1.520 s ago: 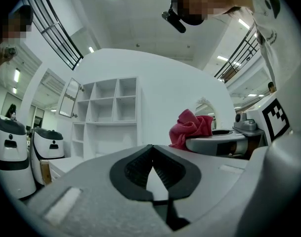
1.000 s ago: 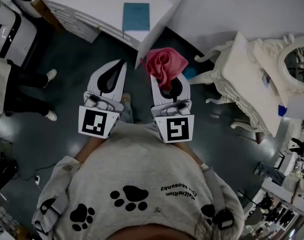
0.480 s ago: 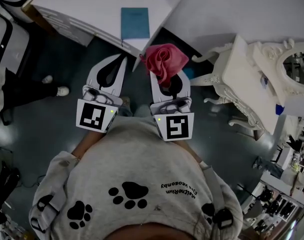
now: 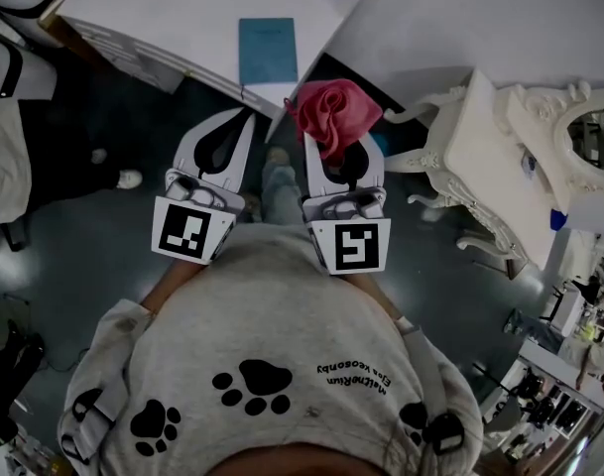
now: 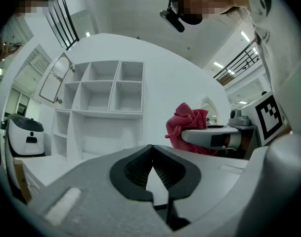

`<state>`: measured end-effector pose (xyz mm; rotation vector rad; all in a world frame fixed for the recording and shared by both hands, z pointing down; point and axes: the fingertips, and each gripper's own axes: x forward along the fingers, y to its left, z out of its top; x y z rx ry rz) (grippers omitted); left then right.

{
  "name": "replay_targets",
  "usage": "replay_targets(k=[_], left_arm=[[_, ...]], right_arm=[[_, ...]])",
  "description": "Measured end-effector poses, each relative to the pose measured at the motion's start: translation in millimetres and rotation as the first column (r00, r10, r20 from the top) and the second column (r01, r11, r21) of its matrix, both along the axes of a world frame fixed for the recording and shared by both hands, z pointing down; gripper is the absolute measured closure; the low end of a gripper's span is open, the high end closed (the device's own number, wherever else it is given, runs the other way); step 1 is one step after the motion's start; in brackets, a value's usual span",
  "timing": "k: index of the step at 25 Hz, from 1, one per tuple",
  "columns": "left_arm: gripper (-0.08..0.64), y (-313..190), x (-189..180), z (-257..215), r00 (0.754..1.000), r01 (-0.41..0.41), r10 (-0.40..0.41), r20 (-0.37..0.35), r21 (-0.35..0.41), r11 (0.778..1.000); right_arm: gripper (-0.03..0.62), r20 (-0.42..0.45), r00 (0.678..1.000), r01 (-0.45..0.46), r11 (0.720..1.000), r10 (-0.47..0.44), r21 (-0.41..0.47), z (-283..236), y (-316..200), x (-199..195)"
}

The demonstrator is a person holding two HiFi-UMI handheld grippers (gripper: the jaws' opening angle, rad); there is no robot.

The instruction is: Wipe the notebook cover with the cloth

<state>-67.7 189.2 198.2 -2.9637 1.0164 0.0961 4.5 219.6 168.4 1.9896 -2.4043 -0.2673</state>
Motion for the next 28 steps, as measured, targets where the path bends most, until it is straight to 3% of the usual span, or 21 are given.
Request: replay_targets(k=[8,19,28], left_arm=[[0.565,-57.7,22.7,0.4,0.999,0.04,-0.04,0.004,0.004,0.999],[0.565,-152.7,60.7,6.8,0.992,0.126,-0.126,-0.002,-0.007,0.992],[0.565,-183.0,69.7,9.3,0.973,0.229,-0.229,0.012,-0.002,0.973]], right_arm=[[0.483,0.007,0.999,0.04,0.999,-0.04,0.003,2.2,-65.3,24.9],[0.484,-0.021,0.987,0.161,0.987,-0.162,-0.013,7.0,-171.1,58.0],[0.483,-0.021,0.959,0.282,0.959,-0.283,-0.031,15.9,-213.3,68.3]])
